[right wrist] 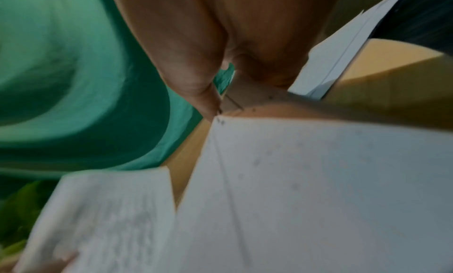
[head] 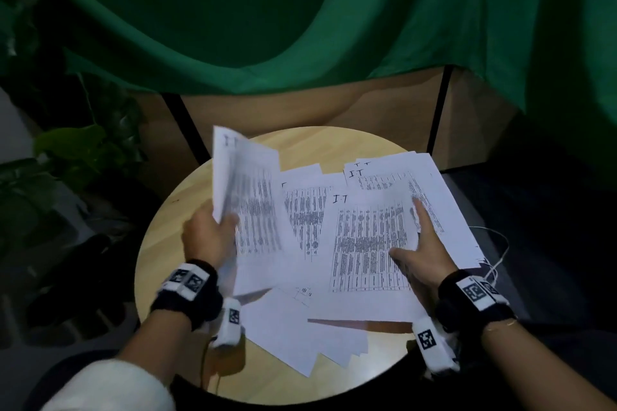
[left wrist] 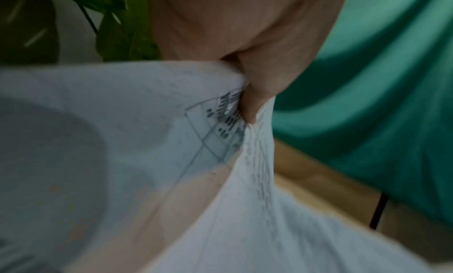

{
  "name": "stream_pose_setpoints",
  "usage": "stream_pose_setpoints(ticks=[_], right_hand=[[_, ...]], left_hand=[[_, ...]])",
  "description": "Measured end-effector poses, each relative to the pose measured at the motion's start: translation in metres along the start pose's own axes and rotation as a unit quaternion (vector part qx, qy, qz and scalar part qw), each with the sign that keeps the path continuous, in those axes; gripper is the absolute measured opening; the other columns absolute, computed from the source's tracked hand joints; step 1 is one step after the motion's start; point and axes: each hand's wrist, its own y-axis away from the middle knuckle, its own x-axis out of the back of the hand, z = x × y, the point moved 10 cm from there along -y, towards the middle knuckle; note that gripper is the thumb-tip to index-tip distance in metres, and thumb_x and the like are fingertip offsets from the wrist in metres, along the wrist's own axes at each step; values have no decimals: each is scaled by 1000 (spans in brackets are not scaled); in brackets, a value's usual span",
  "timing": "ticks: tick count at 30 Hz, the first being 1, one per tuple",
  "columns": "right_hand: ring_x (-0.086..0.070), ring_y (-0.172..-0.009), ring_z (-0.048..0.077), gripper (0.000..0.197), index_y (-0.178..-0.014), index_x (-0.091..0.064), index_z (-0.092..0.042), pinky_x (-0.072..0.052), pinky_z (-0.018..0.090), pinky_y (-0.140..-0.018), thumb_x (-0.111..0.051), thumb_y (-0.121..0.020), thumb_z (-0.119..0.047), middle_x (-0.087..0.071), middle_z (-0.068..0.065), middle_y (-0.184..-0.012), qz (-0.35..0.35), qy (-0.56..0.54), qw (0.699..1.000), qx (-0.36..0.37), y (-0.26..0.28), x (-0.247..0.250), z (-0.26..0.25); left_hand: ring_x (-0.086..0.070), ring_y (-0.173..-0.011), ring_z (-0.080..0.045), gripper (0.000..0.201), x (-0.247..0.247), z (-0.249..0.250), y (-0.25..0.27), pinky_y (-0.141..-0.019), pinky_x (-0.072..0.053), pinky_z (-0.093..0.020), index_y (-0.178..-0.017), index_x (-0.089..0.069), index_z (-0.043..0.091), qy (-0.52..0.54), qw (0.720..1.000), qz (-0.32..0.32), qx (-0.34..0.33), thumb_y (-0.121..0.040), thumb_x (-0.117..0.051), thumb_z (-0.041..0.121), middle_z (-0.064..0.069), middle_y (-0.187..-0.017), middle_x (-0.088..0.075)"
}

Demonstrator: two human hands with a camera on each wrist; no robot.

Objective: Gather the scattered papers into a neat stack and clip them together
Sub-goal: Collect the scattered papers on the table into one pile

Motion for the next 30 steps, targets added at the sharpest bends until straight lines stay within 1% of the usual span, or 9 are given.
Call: stream_pose_setpoints(ticks=[4, 8, 11, 14, 18, 22, 25, 27, 30], right_hand=[[-57, -133, 17, 44, -118, -74, -23, -40, 27, -111, -61, -92, 10, -65, -1, -139, -33, -3, 999, -41, -4, -23, 18], [-61, -130, 21, 27, -105, -82, -6, -41, 31, -116, -57, -98, 4, -72, 12, -130, -16, -253, 963, -87, 6, -41, 8], [-52, -132, 12, 41, -112, -82, -11, -31, 34, -116, -60, -101, -44, -67, -1, -135, -55, -235, 964, -114, 13, -45, -6], [-56, -128, 11, 68, -107, -84, -12, -29, 36, -117, -57, -90, -72, -73, -6, -124, -82, -236, 955, -163, 13, -45, 6], [-70, -113, 28, 63, -131, -61, 9, -48, 39, -111, -80, -91, -35, -68, 17, -134, -62, -269, 949, -150, 14, -50, 31], [-66, -127, 24, 104, -146, -50, -13, -51, 47, -109, -101, -58, -35, -53, 12, -155, -22, -200, 968, -148, -3, -44, 92], [-63, -129, 23, 94, -155, -40, -21, -52, 45, -108, -86, -74, -27, -48, 4, -160, 8, -185, 973, -139, -13, -36, 92], [-72, -100, 13, 82, -158, -34, -22, -62, 29, -83, -73, -85, -20, -58, 10, -148, 11, -165, 974, -154, -5, -36, 74], [-41, -35, 7, 72, -161, -22, -30, -32, 13, -37, -57, -101, -14, -64, 10, -70, -6, -137, 974, -180, 5, -38, 66]], left_hand=[[-80, -88, -16, 24, 64, 40, -13, -87, -66, -39, -121, -79, 9, 277, 959, 18, -49, -97, -83, 11, -3, -104, -84], [-83, -82, -8, 32, 47, 64, 8, -75, -68, -27, -129, -75, -1, 417, 906, -76, -11, -97, -80, 1, -3, -107, -86], [-79, -64, -2, 30, -14, 60, 47, -60, -63, -21, -120, -74, -4, 366, 917, -157, 20, -92, -82, -7, -1, -86, -84], [-78, -95, -19, 63, -91, 30, 86, -96, -61, -40, -142, -68, 13, 381, 885, -248, 95, -85, -90, -4, -8, -118, -81], [-73, -95, -34, 46, -141, 4, 101, -87, -61, -43, -129, -72, 24, 250, 925, -275, 83, -88, -91, 16, -22, -130, -73], [-77, -106, -37, 43, -129, 10, 79, -83, -66, -38, -122, -69, 20, 53, 977, -207, 16, -94, -80, 52, -14, -112, -76], [-68, -125, -35, 77, -111, -12, 51, -102, -61, -49, -139, -62, 18, -118, 979, -160, 42, -87, -74, 74, -12, -142, -65], [-55, -144, -43, 105, -107, -36, 42, -110, -56, -55, -156, -49, 10, -198, 959, -180, 87, -80, -80, 76, -21, -160, -51], [-67, -127, -44, 93, -97, -56, 27, -96, -62, -48, -144, -55, 5, -192, 955, -188, 123, -79, -91, 60, -19, -143, -66]])
